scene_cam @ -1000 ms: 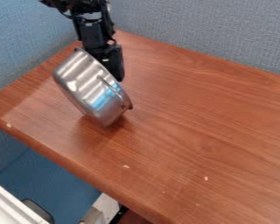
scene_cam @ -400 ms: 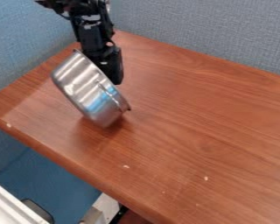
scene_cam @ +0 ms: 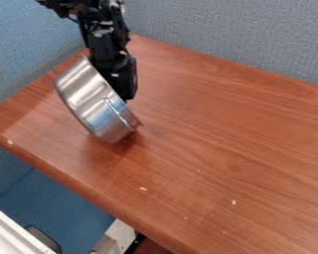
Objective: Move the red object from the metal pot to the table
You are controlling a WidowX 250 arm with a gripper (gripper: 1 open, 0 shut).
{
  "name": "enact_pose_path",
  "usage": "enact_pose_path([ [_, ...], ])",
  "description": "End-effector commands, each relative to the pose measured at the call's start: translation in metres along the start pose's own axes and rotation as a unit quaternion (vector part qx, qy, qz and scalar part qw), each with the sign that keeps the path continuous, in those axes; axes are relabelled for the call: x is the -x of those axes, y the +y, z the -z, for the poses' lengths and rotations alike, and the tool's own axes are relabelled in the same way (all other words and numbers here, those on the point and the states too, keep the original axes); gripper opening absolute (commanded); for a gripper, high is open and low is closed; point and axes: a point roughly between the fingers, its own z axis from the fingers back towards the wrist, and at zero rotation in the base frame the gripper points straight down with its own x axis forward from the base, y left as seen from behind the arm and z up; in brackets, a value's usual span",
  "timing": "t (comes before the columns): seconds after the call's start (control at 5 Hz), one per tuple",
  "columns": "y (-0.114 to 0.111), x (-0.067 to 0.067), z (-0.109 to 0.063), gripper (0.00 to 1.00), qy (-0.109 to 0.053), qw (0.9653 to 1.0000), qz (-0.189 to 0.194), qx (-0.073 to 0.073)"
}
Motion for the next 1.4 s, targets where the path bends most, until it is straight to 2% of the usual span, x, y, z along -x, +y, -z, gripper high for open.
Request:
enact_pose_path([
  [0.0, -0.039, 0.02, 0.04, 0.0, 0.012, 0.9918, -0.016, 0.126],
  [0.2, -0.035, 0.031, 0.039, 1.0, 0.017, 0.9878, -0.025, 0.153],
  [0.4, -0.037, 0.03, 0.04, 0.0, 0.001, 0.9851, -0.019, 0.171],
  [0.6, -0.039, 0.027, 0.041, 0.0, -0.01, 0.982, -0.016, 0.188],
  [0.8, -0.048, 0.026, 0.04, 0.0, -0.008, 0.9809, -0.001, 0.194],
  [1.2, -0.046, 0.03, 0.043, 0.0, -0.002, 0.9805, -0.01, 0.196],
])
